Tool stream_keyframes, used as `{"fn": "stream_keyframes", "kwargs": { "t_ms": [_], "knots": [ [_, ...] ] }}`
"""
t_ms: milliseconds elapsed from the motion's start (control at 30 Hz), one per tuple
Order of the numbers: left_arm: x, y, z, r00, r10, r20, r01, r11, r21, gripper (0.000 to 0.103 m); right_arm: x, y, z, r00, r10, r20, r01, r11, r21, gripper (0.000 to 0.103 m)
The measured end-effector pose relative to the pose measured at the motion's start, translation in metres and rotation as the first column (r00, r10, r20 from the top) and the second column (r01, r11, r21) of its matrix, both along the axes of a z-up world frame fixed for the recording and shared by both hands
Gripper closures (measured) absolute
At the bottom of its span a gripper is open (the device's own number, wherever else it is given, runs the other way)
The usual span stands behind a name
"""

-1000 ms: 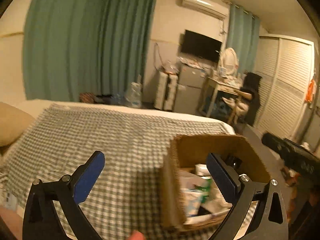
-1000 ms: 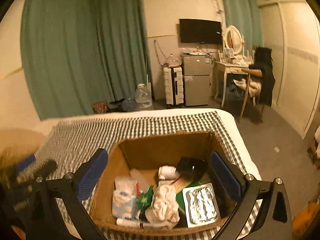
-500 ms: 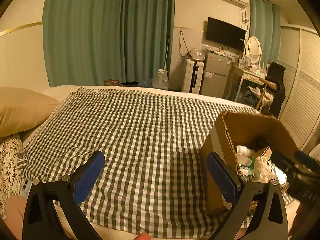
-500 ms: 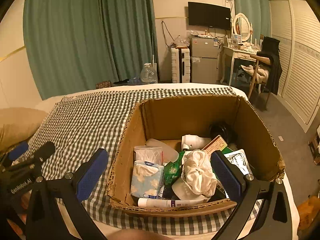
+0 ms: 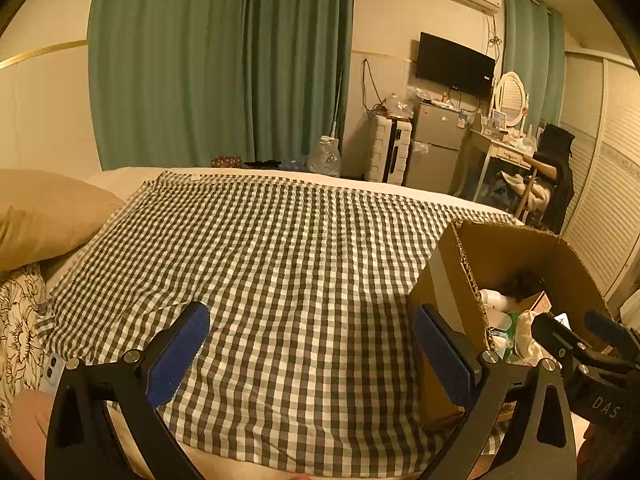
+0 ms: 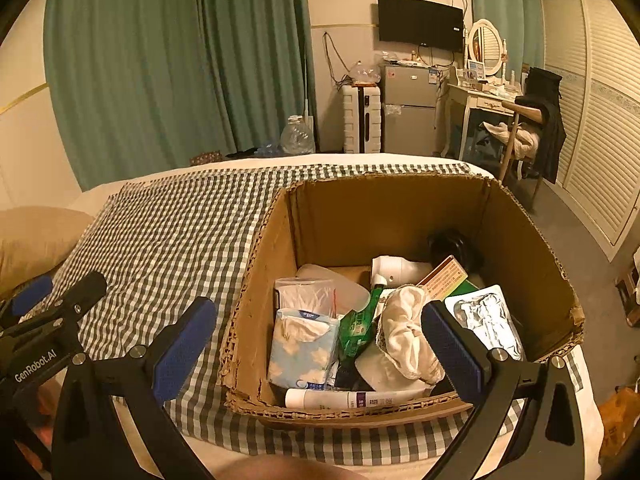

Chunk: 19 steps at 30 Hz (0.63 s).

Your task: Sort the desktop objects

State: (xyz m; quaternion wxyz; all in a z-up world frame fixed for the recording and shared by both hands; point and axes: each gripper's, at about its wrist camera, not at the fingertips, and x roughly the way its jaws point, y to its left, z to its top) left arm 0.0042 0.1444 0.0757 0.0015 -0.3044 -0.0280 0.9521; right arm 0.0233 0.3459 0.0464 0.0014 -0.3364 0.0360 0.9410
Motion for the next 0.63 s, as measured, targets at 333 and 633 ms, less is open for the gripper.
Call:
{"fn": "stream_keyframes", "kwargs": {
  "t_ms": [333, 633],
  "knots": [
    [-0.007, -0.007, -0.004, 1.0, 0.007, 0.013, -0.007, 1.0, 0.013, 0.0, -0.001, -0.01, -0.002, 1.0, 0.006, 0.004, -0.006, 1.0, 0.006, 0.0],
    [-0.008, -0.009, -0.007, 0.999, -0.038, 0.027, 0.037, 0.999, 0.024, 0.0, 0.0, -0.014, -0.002, 1.0, 0.01, 0.005, -0.01, 1.0, 0.005, 0.0]
  ]
}}
